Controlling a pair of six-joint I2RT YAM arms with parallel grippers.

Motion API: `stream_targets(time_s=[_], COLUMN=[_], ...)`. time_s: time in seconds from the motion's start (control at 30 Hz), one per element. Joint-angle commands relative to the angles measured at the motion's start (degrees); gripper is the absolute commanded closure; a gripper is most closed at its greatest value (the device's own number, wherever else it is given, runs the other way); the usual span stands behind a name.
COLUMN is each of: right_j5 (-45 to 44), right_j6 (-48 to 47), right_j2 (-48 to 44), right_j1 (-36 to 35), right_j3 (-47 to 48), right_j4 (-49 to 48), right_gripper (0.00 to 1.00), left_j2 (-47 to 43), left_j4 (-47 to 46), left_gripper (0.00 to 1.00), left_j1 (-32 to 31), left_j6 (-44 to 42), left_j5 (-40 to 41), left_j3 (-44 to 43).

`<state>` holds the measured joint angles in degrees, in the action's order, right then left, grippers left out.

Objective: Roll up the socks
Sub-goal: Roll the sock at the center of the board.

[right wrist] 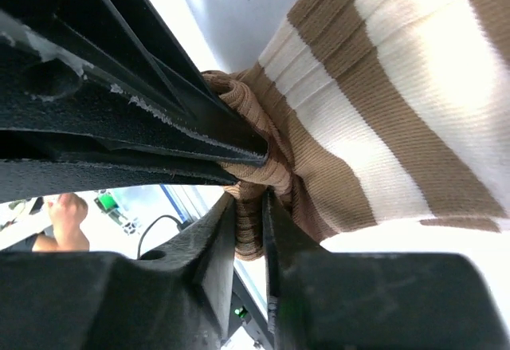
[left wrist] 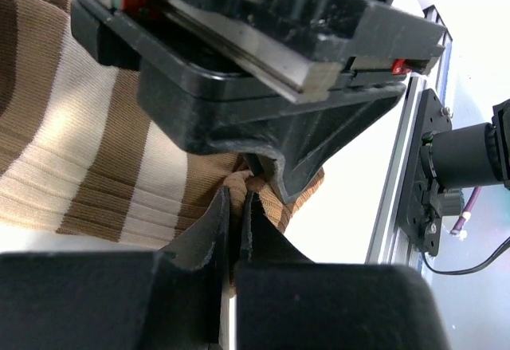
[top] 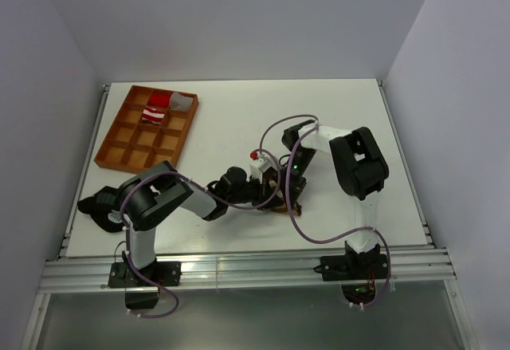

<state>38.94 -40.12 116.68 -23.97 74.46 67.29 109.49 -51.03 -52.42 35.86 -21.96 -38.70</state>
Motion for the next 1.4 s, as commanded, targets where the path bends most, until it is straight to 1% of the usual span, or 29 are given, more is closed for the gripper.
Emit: stream_targets(time_s=[0.0,0.07,0.1,0.2,0.27,0.37,0.43,0.47,0.57,0.67,0.87,1.03,1.23,1.37], right_j5=[-2.73,-2.55,-2.38,-1.76,-1.24,-1.32,-2.98,-5.17,-6.5,-6.07,-8.18,-5.72,-4.84,-6.15], right_j6=[1.18,1.62,1.71,1.8,1.89,3.72,6.53,8.46,10.58,10.94,12.25,12.61,11.64,11.38], right_j2=[-2.86,-5.23,-6.19,-9.8,-11.21,-10.69,-9.46,-9.02,-6.83,-2.35,0.38,2.5,2.93,2.06], right_j1=[-0.12,0.23,0.41,2.43,4.62,7.6,8.58,8.76,8.67,8.5,7.09,7.0,6.3,4.72], right_j3=[-0.54,-1.07,-1.15,-0.28,0.77,3.58,4.99,5.08,6.83,10.17,12.99,15.54,15.72,13.53], right_j4=[-10.07,-10.86,-10.95,-11.04,-10.77,-11.82,-14.44,-15.68,-18.42,-17.19,-18.86,-17.02,-15.35,-15.78], right_gripper=[0.75,0.69,0.63,0.53,0.5,0.48,0.48,0.47,0.42,0.41,0.39,0.39,0.39,0.39], left_j2=[2.22,2.65,2.74,3.36,3.53,3.45,3.19,3.18,3.27,3.45,3.53,3.89,3.89,3.89], left_j4=[1.37,1.54,1.28,0.93,0.66,1.1,1.28,1.19,1.71,1.72,1.98,2.24,3.04,3.83], left_gripper=[1.0,1.0,1.0,1.0,1.0,1.0,1.0,1.0,1.0,1.0,1.0,1.0,1.0,1.0], left_j1=[-0.84,-0.84,-0.84,-0.84,-0.84,-0.84,-0.84,-0.84,-0.84,-0.84,-0.84,-0.93,-1.1,-1.01], left_j6=[0.44,0.71,0.88,1.41,1.67,1.59,1.58,1.5,1.5,1.76,1.85,2.02,1.85,1.67], left_j5=[-1.69,-1.69,-1.69,-1.77,-1.86,-1.78,-1.6,-1.6,-1.6,-1.86,-1.95,-2.21,-2.04,-2.04], left_j3=[1.43,1.43,1.78,2.31,2.57,2.49,2.4,2.4,2.05,1.87,1.52,0.91,0.55,0.2])
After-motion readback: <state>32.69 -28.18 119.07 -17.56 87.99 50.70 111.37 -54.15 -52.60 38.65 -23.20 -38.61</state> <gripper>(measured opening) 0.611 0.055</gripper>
